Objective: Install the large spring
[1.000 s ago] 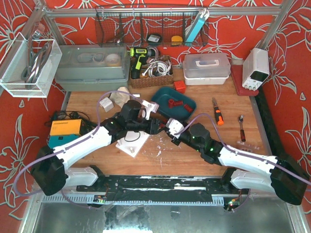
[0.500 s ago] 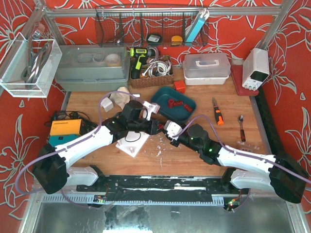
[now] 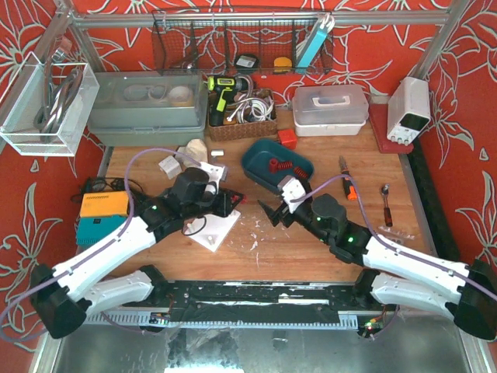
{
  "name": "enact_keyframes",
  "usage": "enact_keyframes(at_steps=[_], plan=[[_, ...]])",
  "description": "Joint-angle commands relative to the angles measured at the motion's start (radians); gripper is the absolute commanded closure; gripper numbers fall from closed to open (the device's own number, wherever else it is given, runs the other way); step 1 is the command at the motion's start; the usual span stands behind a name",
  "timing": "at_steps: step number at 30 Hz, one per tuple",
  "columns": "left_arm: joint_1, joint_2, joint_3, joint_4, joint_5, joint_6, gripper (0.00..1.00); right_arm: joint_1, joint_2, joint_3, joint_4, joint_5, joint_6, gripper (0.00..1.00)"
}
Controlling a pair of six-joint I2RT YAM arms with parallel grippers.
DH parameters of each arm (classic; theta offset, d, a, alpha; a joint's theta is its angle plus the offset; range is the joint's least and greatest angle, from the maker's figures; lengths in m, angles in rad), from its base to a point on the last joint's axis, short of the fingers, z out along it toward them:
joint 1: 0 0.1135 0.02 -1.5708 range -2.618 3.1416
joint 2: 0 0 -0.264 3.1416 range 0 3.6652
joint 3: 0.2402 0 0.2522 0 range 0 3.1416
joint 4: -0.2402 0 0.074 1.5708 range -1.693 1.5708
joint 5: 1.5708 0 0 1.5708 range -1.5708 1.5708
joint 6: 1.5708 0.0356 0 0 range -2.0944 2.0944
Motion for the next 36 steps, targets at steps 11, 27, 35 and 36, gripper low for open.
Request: enact_keyframes(at_steps=[11,27,35,36], plan=[[0.002,-0.179,0.004,-0.46,-0.443,-0.204,1.0,-0.054,-0.048,-0.052,-0.147,0.388,0.207,0.01],[-0.045,-0.112,-0.014,-0.617,-0.357,-0.225,1.0,-0.108,0.017,-0.037,-0.167,0.362,0.241,0.01],[-0.171,-0.05,-0.034,-0.608,-0.391,-0.301,1.0,-0.117,0.025,-0.034,-0.176,0.348,0.247,0.01],[-0.176,-0.024,-0.036,-0.606,-0.394,-0.305,1.0,-0.118,0.023,-0.035,-0.176,0.347,0.248,0.01]])
